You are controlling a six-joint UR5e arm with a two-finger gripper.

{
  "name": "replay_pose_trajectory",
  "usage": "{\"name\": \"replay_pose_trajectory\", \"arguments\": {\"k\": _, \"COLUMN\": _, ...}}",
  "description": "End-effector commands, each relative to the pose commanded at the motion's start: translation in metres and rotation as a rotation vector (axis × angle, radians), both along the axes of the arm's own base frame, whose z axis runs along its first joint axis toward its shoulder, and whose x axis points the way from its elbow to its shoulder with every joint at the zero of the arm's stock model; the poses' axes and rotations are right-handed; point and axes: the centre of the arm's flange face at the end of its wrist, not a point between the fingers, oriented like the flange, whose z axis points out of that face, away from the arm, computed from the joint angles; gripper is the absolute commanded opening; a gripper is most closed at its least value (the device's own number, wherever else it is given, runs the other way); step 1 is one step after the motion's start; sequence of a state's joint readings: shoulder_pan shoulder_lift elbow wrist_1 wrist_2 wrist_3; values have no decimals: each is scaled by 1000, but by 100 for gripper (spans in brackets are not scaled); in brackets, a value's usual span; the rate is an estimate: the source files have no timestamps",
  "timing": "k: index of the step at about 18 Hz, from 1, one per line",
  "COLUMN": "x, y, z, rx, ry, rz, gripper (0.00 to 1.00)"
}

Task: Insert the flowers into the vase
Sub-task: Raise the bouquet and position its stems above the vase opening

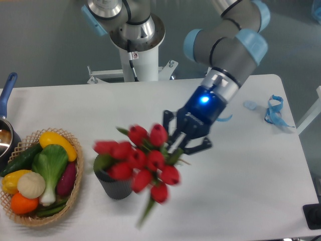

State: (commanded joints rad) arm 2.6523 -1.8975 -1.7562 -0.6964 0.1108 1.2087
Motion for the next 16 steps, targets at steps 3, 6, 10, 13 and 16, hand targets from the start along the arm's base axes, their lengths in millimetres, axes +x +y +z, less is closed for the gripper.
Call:
{"name": "replay_pose_trajectory", "arguments": {"k": 3, "x": 26, "y": 9, "z": -14, "rx": 21, "ry": -24, "rz": -49, "gripper": 4}}
{"name": "replay_pose_trajectory", "arguments": {"k": 6, "x": 42, "y": 17, "z": -14, "rx": 61, "ry": -47, "rz": -91, "gripper": 4}}
{"name": "replay_pose_trajectory", "arguments": {"k": 10, "x": 52, "y": 16, "z": -19, "rx": 77, "ry": -60, "rz": -107, "gripper": 4}}
{"name": "replay_pose_trajectory", "arguments": {"k": 13, "x": 65, "y": 19, "z": -23, "rx": 71, "ry": -70, "rz": -123, "gripper": 4}}
{"name": "replay_pose_trajectory", "arguments": {"k": 16, "x": 66, "y": 20, "z": -29, "rx": 66, "ry": -80, "rz": -124, "gripper": 4}}
